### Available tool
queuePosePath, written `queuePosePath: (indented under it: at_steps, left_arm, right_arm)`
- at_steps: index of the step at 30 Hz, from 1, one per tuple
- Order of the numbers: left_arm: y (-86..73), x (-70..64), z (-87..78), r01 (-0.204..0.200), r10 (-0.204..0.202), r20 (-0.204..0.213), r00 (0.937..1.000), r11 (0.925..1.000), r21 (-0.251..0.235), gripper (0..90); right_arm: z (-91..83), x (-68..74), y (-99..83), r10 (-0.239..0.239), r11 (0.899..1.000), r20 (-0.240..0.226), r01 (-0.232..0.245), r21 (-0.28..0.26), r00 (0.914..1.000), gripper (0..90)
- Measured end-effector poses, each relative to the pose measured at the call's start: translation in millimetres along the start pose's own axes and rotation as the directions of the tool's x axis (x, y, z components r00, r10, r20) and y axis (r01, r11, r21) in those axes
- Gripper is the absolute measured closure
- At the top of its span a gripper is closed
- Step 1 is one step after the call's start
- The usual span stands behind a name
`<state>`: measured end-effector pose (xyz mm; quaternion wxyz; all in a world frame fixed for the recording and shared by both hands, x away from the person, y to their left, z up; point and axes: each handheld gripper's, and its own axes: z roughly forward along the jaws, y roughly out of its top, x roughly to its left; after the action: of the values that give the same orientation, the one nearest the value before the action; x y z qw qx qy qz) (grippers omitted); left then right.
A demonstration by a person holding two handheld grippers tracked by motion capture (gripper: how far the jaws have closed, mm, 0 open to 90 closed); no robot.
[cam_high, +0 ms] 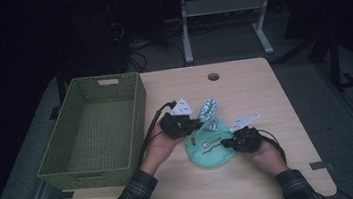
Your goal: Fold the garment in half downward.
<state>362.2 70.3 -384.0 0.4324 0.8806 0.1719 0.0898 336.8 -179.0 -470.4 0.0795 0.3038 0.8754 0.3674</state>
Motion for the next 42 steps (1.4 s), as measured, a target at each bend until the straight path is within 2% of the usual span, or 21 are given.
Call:
queuePosePath:
  at_steps: [10, 12, 18, 22, 29, 34, 42]
  left_arm:
    - [-1.9, -21.1, 6.2, -0.040, 0.039, 0.063, 0.9972, 0.9991, 0.015, 85.8]
    - [-3.8, -26.0, 10.4, -0.038, 0.037, 0.074, 0.9965, 0.9991, 0.018, 85.8]
    - [-10.3, -34.2, 20.1, -0.070, 0.066, 0.098, 0.9930, 0.9964, 0.047, 85.8]
    - [-14.7, -37.2, 24.3, -0.087, 0.079, 0.113, 0.9905, 0.9937, 0.070, 85.7]
    - [-25.0, -40.4, 28.8, -0.075, 0.060, 0.143, 0.9878, 0.9927, 0.095, 85.4]
    - [-30.1, -44.0, 34.5, -0.091, 0.066, 0.176, 0.9822, 0.9861, 0.139, 85.3]
    - [-34.6, -46.9, 42.6, -0.087, 0.048, 0.208, 0.9770, 0.9792, 0.183, 84.0]
  right_arm:
    - [7.7, -4.7, 7.5, -0.003, 1.000, 0.021, 0.003, -0.008, 0.9998, 89.9]
    - [6.6, -5.2, 6.7, -0.003, 1.000, 0.012, 0.004, -0.013, 0.9999, 89.9]
    - [-16.3, -11.5, 0.8, 0.017, 0.999, 0.036, -0.015, -0.052, 0.9992, 89.9]
    - [-25.1, -15.4, -8.3, 0.031, 0.998, 0.052, -0.029, -0.048, 0.9982, 89.8]
    - [-35.7, -23.4, -15.4, 0.060, 0.997, 0.066, -0.056, -0.058, 0.9960, 89.8]
    - [-37.2, -28.4, -18.0, 0.073, 0.996, 0.068, -0.069, -0.060, 0.9950, 89.4]
    - [-37.9, -32.5, -19.7, 0.087, 0.995, 0.065, -0.083, -0.062, 0.9941, 87.0]
